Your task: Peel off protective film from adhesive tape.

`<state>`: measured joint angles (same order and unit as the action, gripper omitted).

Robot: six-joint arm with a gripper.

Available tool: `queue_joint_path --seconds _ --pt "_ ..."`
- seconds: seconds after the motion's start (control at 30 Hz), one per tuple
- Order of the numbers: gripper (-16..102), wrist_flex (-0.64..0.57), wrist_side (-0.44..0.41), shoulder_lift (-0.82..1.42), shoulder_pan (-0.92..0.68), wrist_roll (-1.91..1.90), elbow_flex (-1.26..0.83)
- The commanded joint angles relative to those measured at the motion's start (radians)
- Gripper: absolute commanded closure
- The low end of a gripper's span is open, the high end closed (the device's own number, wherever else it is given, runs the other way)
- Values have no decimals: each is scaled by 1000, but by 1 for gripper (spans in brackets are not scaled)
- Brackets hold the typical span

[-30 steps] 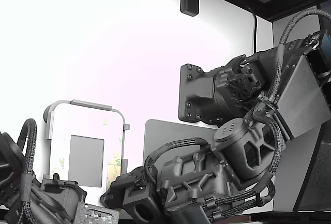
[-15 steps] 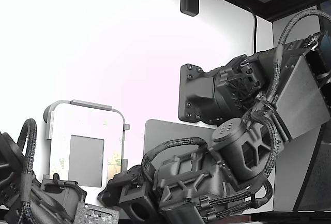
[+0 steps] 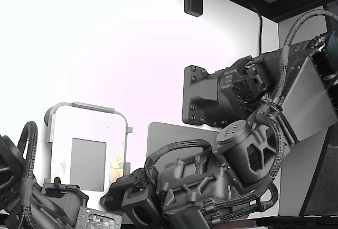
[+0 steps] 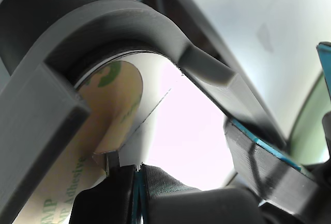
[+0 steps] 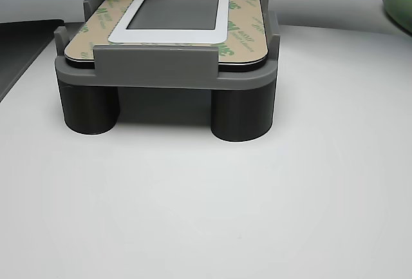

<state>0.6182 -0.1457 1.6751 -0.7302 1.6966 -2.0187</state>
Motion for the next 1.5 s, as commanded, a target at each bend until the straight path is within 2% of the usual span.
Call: queue_joint_path --seconds 0.0,1.47 --pt "97 3 3 21 17 3 8" --pt "96 -61 32 52 63 37 -77"
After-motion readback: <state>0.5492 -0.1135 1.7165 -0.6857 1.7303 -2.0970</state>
